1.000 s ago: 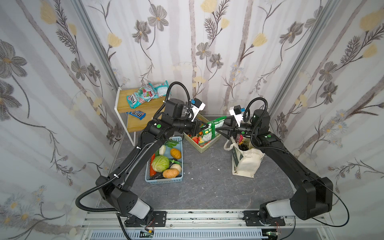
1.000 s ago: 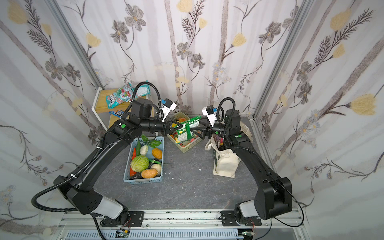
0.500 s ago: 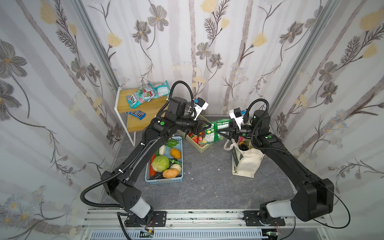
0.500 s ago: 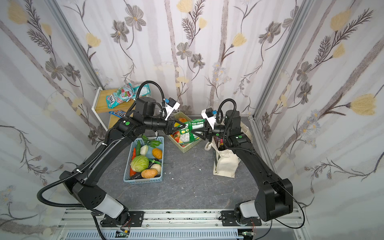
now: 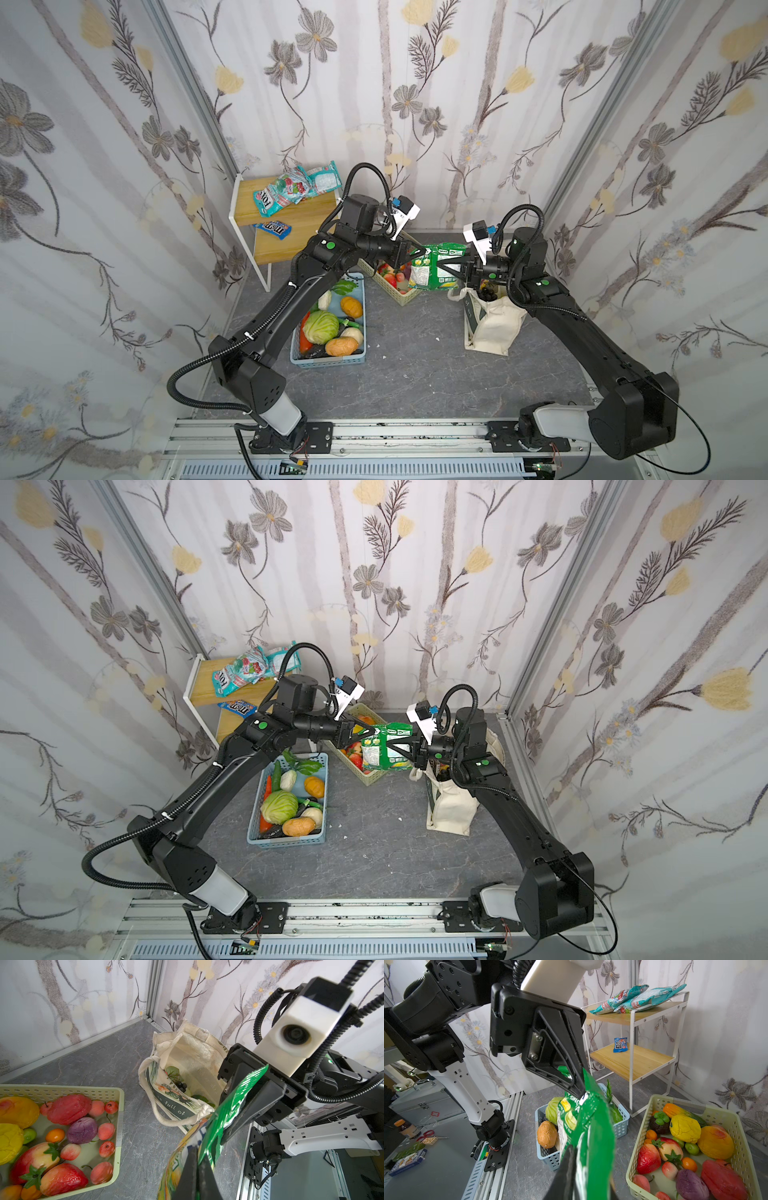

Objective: Place the food into the grocery bag and tie it
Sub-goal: 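Carry the candy bag over the tote bag with the right gripper while the left withdraws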

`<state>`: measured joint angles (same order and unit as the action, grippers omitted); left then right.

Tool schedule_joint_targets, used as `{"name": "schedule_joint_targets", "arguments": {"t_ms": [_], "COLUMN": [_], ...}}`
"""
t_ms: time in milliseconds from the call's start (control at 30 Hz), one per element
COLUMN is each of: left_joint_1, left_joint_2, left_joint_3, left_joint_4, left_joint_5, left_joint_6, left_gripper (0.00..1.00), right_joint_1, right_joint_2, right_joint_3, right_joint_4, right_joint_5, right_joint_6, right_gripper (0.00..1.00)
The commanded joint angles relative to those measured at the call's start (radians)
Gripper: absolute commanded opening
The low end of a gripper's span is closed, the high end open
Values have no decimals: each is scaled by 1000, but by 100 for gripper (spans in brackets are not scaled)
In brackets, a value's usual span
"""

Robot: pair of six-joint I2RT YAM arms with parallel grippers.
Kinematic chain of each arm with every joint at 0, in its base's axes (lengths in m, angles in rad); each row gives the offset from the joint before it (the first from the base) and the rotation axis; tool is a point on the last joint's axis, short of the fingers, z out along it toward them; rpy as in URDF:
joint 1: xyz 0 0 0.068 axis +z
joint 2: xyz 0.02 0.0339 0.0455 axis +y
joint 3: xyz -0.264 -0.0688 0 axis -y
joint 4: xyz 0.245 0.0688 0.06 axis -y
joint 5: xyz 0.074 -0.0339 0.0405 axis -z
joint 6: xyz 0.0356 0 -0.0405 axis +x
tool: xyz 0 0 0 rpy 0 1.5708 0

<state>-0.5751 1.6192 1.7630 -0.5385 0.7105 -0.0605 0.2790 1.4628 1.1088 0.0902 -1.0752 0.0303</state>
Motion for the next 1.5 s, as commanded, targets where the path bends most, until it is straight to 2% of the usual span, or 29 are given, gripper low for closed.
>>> {"name": "schedule_joint_targets", "arguments": {"t_ms": [0, 100, 167, 200, 300, 367, 433, 567, 733, 833, 1033, 1267, 1467], "left_joint_1": [2, 2, 2, 2, 2, 3, 6, 29, 51, 56, 60, 57, 11], "left_joint_2": [15, 41, 58, 66, 87, 97, 103, 119, 145, 164, 189, 253, 342], "left_joint_3": [-7, -1, 11, 17, 39, 52, 61, 89, 100, 89, 63, 96, 109], "left_joint_4": [101, 132, 151, 157, 178, 195, 216, 244, 252, 247, 249, 169, 94], "left_joint_5": [-8, -4, -7, -12, -31, -60, -108, -182, -202, -238, -253, -288, -315], "left_joint_6": [-35, -65, -83, -90, -119, -149, -187, -267, -317, -338, -350, -359, -376], "left_gripper": [19, 27, 45, 50, 57, 68, 74, 84, 86, 86, 86, 85, 84], "right_joint_1": [-10, -25, -36, -42, -57, -72, -88, -116, -142, -159, -194, -259, -336], "right_joint_2": [-28, -66, -91, -101, -130, -149, -165, -188, -219, -239, -303, -384, -317], "right_joint_3": [-23, -55, -71, -75, -79, -81, -81, -89, -96, -99, -104, -114, -105], "right_joint_4": [40, 43, 38, 35, 12, -6, -21, -41, -51, -45, -7, -7, -105], "right_joint_5": [40, 84, 96, 99, 124, 158, 190, 243, 309, 355, 438, 692, 725], "right_joint_6": [67, 97, 107, 111, 115, 119, 126, 142, 172, 200, 261, 325, 365], "right_gripper": [12, 10, 10, 10, 10, 10, 10, 10, 10, 0, 0, 0, 0]}}
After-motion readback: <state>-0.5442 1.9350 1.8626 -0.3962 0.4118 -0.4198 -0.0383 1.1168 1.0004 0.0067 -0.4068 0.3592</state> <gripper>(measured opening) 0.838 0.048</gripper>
